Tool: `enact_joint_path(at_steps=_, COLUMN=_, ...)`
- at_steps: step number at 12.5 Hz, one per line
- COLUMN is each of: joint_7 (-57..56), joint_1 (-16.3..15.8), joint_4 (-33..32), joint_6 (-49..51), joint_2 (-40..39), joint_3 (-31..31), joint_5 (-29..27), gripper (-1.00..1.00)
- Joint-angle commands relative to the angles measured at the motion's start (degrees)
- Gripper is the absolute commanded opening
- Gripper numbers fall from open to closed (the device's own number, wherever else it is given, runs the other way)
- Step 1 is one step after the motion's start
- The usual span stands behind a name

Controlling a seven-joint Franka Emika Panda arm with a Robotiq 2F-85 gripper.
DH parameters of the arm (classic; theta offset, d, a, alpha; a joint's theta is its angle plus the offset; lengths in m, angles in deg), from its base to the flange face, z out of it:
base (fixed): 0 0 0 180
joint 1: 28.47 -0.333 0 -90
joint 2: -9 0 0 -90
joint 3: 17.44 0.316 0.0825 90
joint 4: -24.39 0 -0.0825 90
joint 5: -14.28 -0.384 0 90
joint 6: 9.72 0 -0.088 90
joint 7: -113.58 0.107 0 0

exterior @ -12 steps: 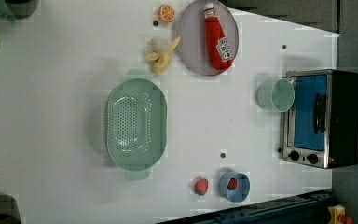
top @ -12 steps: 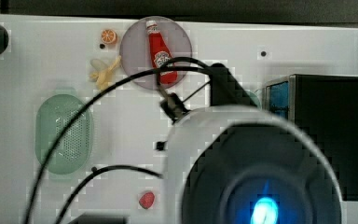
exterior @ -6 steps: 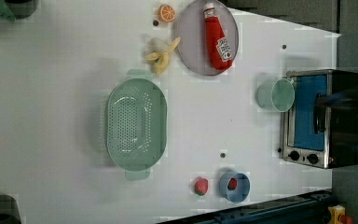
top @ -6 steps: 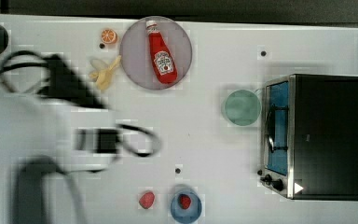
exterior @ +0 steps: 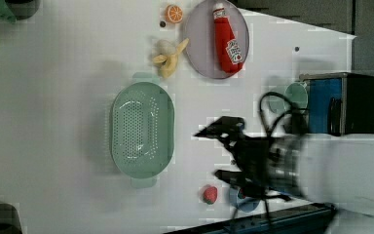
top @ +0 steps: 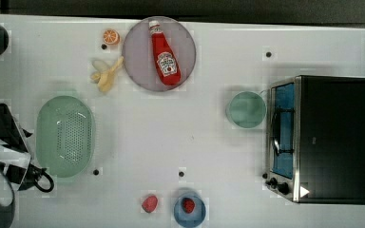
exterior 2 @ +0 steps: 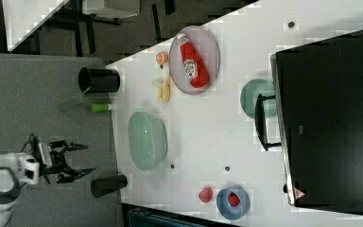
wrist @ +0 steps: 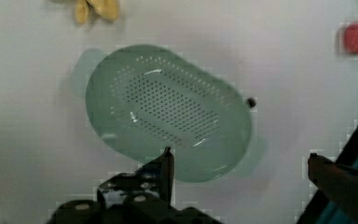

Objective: Drag strainer left to right.

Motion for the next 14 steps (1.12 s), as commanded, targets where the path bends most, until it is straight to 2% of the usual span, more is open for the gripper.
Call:
enact_joint_path(at_steps=1, joint_7=17.9, joint_1=2.7, joint_4=-5.5, joint_6=-10.5, joint_2=-3.3, joint_3=0.7, joint_5=3.4, gripper=1.00)
enact_joint_path(at_steps=4, joint_7=18.7, joint_1=2.1, joint_4=-10.3, joint_6=-21.9, joint_2=-9.3, joint_3=0.6, joint_5=3.4, gripper=1.00)
enact_joint_path(at_steps=9, joint_7=20.5, joint_1=0.5, joint_4=-11.0, joint_6=-32.4, joint_2=-20.7, joint_3=-1.6, joint_5=3.4, gripper=1.00)
enact_joint_path(at_steps=11, joint_7=20.5, joint_1=-1.5, joint_4=-10.9, joint_6=-37.3, joint_2=-24.8, joint_3=-4.3, joint_5=3.4, gripper=1.00)
enact_joint_path(at_steps=14, joint_7=20.5, joint_1=-6.6, joint_4=-10.2, joint_6=-42.0, joint_2=-29.6, joint_3=-9.8, joint_5=3.4, gripper=1.00)
